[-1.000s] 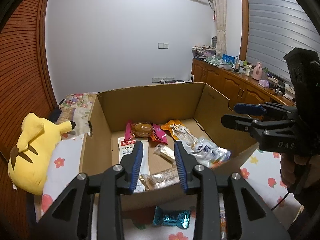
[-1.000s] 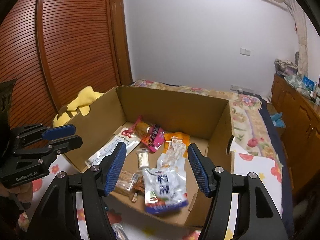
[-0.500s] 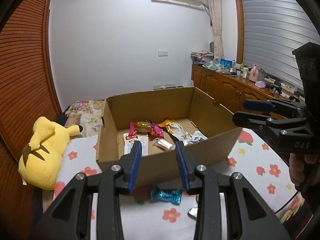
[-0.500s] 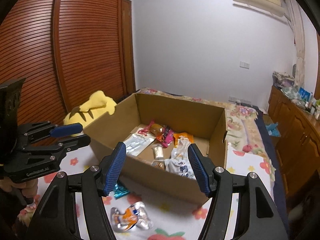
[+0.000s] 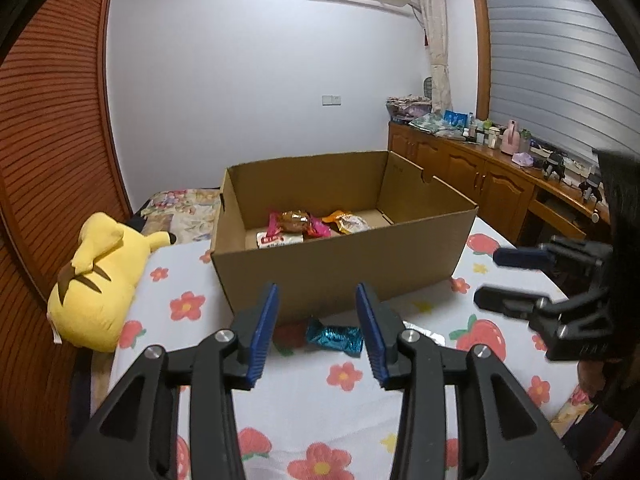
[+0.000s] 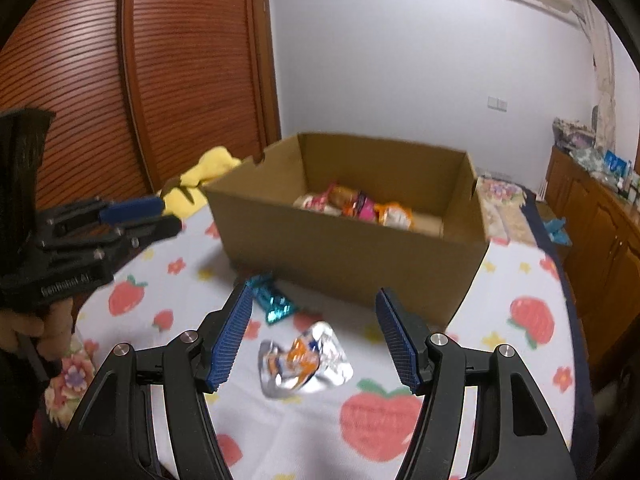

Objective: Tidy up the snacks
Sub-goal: 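Move both open tools back toward the remaining snacks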

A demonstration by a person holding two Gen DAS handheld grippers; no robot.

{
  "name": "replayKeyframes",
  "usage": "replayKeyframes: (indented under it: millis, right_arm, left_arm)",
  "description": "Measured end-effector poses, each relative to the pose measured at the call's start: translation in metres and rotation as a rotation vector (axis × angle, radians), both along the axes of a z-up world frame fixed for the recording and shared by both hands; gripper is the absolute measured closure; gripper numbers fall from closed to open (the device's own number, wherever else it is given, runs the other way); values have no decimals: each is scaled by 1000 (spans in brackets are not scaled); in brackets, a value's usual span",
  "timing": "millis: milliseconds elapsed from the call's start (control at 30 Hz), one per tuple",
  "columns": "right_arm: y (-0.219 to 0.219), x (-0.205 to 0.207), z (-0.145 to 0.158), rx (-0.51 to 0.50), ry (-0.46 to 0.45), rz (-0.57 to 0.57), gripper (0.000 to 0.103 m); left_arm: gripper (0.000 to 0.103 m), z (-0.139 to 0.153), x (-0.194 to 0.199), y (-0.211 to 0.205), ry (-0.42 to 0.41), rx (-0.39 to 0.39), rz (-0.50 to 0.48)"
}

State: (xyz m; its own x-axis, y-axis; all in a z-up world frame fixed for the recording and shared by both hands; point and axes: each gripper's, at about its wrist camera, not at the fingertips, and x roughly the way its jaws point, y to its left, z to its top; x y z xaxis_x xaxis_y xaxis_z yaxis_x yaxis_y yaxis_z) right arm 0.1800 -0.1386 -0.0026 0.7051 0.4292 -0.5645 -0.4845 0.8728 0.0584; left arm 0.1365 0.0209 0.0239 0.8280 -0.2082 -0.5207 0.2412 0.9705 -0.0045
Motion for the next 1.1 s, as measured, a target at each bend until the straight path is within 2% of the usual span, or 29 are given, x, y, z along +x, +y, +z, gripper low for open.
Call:
replayKeyframes:
  millis: [33, 300, 567, 933, 1100]
  right_arm:
    - [0, -2, -5, -2, 9, 0, 37]
    - [1, -4, -44, -16, 95, -12, 37]
    - [1, 4, -69, -15, 166, -23, 37]
    - [10, 20, -93, -22, 246, -27, 37]
    - [8, 28, -92, 24, 266, -39, 37]
  left_arm:
    - [57, -2, -1, 1, 3, -1, 2]
    - [52, -23, -8, 2, 42, 5, 17]
    - [37, -46, -10, 2, 78, -7, 19]
    - [36, -63, -11, 9, 112, -27, 26]
    - [36, -64, -13, 12, 110, -34, 30]
